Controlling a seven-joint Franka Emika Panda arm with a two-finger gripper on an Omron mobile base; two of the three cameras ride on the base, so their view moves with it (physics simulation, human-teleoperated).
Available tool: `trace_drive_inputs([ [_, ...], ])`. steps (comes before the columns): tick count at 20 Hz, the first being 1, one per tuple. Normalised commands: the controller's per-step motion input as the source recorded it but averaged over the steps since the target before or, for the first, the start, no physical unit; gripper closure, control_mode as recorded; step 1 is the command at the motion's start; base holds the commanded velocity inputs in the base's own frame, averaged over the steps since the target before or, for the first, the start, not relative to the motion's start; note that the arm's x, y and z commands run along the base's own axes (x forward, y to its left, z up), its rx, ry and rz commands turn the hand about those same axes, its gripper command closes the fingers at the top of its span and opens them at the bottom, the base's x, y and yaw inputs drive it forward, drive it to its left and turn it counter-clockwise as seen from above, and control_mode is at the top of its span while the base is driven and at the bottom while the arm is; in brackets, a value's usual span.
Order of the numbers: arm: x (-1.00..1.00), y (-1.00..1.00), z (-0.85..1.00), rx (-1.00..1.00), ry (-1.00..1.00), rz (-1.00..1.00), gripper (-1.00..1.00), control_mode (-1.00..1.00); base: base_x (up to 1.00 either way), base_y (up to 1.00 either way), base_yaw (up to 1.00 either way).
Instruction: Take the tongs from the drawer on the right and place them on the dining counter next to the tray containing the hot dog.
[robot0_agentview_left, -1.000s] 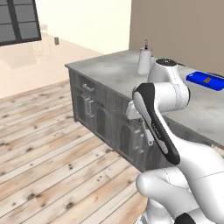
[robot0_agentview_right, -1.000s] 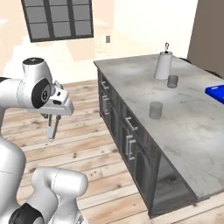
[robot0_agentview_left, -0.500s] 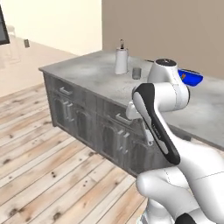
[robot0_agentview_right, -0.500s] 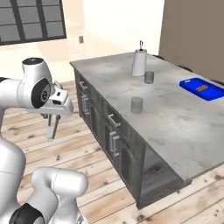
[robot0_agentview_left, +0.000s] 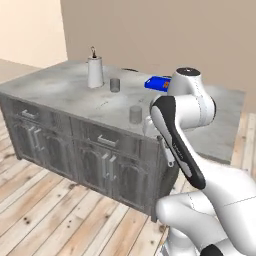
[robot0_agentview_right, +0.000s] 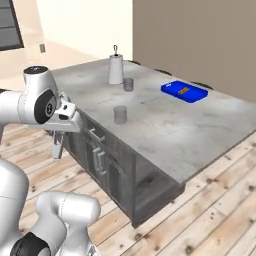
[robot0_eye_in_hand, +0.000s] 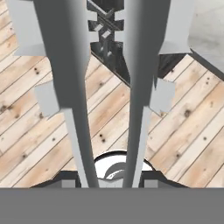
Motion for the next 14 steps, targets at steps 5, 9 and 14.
trace_drive_inputs([
  [5, 0.00, 0.00, 0.00, 0.00, 0.00, 0.00, 1.00, 1.00, 0.00, -0.57, -0.45],
  [9, 0.00, 0.00, 0.00, 0.00, 0.00, 0.00, 1.00, 1.00, 0.00, -0.58, -0.46],
  [14, 0.00, 0.00, 0.00, 0.00, 0.00, 0.00, 1.00, 1.00, -0.02, -0.58, -0.46],
])
